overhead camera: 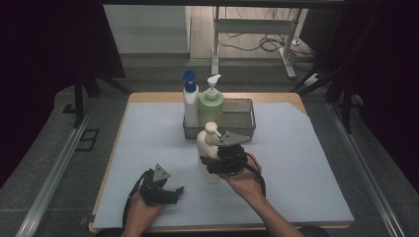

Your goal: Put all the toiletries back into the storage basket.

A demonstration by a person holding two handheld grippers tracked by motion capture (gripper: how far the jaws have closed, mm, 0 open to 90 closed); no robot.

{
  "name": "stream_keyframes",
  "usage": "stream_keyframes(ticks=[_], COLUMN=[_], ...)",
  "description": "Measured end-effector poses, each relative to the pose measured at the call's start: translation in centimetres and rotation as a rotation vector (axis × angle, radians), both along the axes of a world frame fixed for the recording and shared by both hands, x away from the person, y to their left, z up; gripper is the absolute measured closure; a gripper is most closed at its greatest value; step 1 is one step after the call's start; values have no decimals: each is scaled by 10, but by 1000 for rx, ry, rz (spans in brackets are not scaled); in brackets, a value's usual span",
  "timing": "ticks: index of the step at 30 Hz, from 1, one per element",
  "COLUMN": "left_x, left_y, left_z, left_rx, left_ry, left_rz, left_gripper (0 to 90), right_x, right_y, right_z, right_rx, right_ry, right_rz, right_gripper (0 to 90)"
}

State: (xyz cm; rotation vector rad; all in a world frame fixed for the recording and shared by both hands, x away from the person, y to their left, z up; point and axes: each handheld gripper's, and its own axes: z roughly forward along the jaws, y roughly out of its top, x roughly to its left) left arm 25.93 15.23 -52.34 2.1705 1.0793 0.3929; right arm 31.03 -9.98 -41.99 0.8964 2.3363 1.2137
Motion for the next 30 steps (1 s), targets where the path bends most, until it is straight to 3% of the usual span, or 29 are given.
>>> stream_keyframes(ticks=[5,8,11,19,30], left_x=[0,0,0,0,0], left_y=[0,0,0,0,0], left_z=[0,0,0,0,0], left_rx=[0,1,1,0,-1], left_ry=[0,-1,-1,-1,0], left_rz=[0,-1,-1,-1,1], left_gripper=[123,123,123,123,123], right_x=[1,2,8,7,6], right_y=[1,-4,-10,-9,-19], right_z=[0,1,2,3,16], right_rx=[1,-9,16,-6,12], right_ry=[-6,-18,22,13,56], right_rz=[-11,-10,-2,30,52], right_gripper=[290,351,356,364,368])
